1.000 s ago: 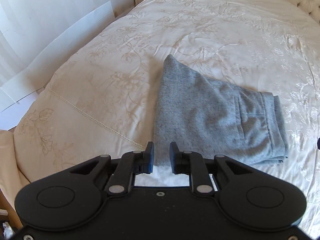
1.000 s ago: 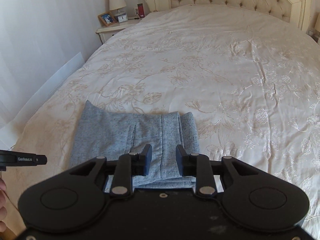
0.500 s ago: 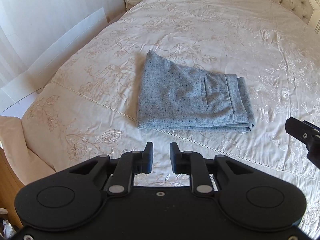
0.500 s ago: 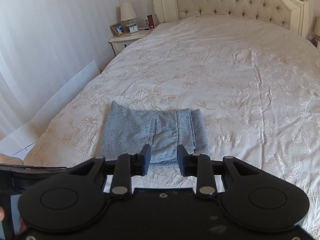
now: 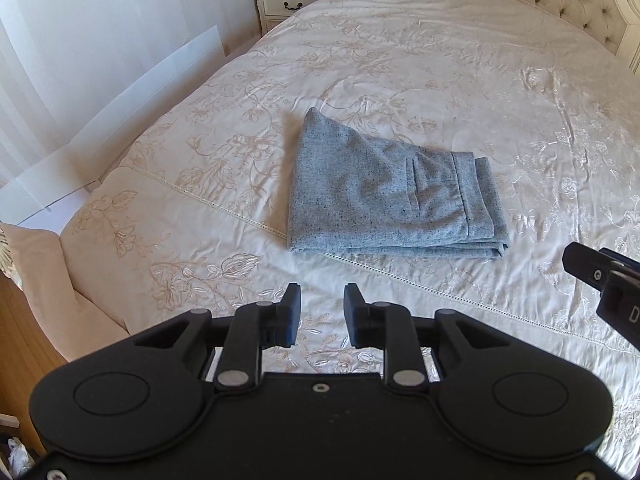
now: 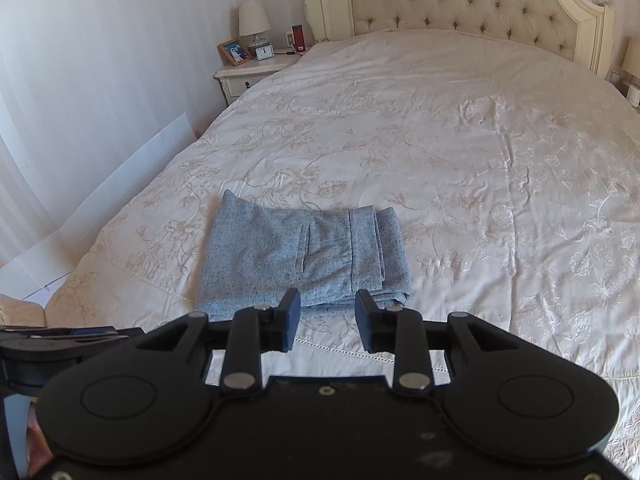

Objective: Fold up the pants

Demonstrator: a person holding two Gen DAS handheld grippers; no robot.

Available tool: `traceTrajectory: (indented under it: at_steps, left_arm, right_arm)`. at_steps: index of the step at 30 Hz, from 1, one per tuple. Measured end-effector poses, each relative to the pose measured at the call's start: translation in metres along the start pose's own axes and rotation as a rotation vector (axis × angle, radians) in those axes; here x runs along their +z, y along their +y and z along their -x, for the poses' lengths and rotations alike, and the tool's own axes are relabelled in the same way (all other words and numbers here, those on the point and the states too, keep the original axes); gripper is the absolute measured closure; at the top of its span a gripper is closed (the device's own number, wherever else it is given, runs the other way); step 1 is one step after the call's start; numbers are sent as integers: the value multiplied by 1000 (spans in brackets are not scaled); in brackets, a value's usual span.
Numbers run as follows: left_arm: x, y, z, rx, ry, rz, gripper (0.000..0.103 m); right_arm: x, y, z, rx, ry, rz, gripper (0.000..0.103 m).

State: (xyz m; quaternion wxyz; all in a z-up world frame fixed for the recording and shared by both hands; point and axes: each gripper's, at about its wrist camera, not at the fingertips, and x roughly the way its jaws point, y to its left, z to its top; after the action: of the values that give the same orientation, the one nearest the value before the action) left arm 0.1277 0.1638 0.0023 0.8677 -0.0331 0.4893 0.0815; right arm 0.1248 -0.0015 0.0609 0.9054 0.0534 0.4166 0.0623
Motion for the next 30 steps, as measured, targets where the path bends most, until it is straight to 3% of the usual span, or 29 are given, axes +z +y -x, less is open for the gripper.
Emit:
traceTrajectory:
  at_steps: [30]
  left_arm:
    - [-2, -2, -4, 15, 15, -40, 69]
  right_arm:
    - [-5, 3, -1, -19, 23, -33, 70]
